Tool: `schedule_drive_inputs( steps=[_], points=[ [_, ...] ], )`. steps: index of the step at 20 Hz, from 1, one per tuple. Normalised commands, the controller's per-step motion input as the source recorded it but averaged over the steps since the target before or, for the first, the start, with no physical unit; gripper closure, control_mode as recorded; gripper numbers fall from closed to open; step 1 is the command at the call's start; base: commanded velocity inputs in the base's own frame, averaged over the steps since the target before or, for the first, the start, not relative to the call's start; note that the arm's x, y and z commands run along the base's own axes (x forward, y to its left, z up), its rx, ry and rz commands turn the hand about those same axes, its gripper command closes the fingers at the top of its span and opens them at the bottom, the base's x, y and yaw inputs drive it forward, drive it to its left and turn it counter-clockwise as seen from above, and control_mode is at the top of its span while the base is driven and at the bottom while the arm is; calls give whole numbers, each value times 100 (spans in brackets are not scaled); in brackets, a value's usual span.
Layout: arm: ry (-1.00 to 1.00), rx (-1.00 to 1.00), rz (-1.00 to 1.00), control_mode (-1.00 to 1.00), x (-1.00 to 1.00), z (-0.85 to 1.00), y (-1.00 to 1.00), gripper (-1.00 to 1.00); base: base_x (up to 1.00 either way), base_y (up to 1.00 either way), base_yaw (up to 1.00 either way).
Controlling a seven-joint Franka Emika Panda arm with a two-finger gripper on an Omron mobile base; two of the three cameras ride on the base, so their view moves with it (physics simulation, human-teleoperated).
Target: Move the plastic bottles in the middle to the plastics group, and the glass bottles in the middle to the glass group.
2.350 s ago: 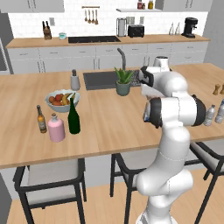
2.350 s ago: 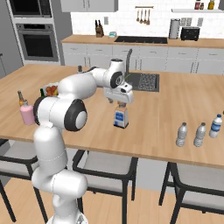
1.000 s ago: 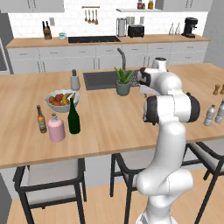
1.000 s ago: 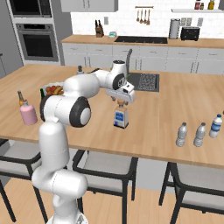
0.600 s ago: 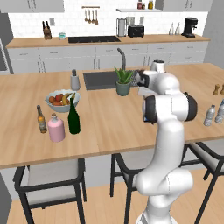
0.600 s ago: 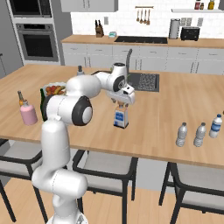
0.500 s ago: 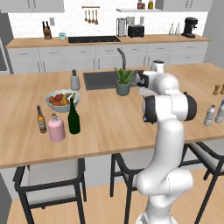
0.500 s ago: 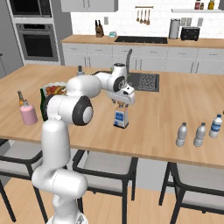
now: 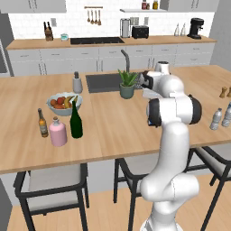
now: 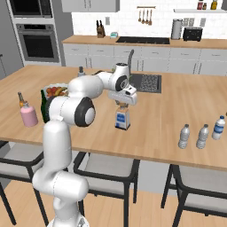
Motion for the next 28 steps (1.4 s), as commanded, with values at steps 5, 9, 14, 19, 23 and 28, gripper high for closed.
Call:
schedule_drive_inputs(
  steps=[5,9,14,19,23,28],
  points=[
    [-1,0,0,-100,-5,3,0,100,0,0,0],
    [-10,3,11,-100,-53,46,44,100,0,0,0],
    [-9,1,27,-100,-65,44,91,100,0,0,0],
    [-9,0,39,-100,-78,5,100,100,0,0,0],
    [-1,2,50,-100,-70,0,100,100,0,0,0],
    [-2,0,48,-100,-35,0,100,100,0,0,0]
  ],
)
